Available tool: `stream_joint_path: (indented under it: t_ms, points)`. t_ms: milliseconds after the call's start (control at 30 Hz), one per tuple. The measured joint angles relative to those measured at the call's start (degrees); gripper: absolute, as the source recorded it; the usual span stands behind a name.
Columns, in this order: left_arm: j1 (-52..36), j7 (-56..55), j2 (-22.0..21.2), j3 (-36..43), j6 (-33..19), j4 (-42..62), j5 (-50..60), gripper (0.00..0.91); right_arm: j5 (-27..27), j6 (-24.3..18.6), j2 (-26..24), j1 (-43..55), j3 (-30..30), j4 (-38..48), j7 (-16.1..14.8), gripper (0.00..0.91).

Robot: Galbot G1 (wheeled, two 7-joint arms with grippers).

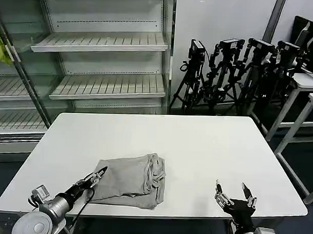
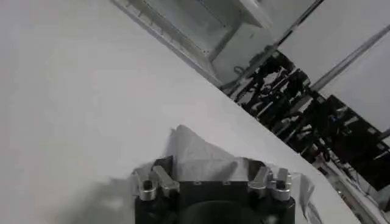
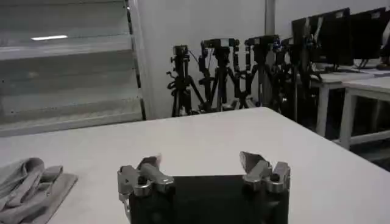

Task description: Fold and organize the clothes.

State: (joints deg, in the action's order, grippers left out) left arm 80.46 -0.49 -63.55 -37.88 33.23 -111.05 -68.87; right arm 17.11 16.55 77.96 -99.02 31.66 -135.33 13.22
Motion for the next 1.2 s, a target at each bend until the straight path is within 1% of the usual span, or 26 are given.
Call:
stream_joint_path:
  t_ms: [367,767,800,867,1033,1067,1200]
  points:
    - [0.9,0.5,-0.4,0.0,0.0,0.7,-1.6,0.050,0.0,0.0,-0.2,-1.1,0.8,-1.5,0.0,0.907]
    - [2.1,0.6,-1.9,-0.7,0.3,-0.1,-3.8,0.050,0.5,0.0,-0.8,-1.6,1.3,-2.7,0.1,0.907]
    - [2.1,0.4,-2.1,-0.8,0.4,-0.3,-4.2,0.040,0.6,0.0,-0.9,-1.6,1.3,-2.8,0.1,0.907]
    - [2.1,0.1,-2.1,-1.2,0.5,-0.5,-5.1,0.050,0.7,0.0,-1.1,-1.6,1.5,-3.0,0.1,0.907]
    - [1.6,-0.5,-1.3,-3.1,0.5,-1.9,-7.1,0.040,1.4,0.1,-1.5,-1.1,1.7,-3.3,0.2,0.907]
    - [1.5,-0.7,-0.9,-3.9,0.4,-2.3,-7.5,0.050,1.5,0.1,-1.6,-1.0,1.7,-3.3,0.2,0.907]
    - [1.3,-0.7,1.3,-7.7,0.3,-2.8,-8.1,0.040,1.9,0.1,-2.1,0.0,1.1,-3.0,0.2,0.907]
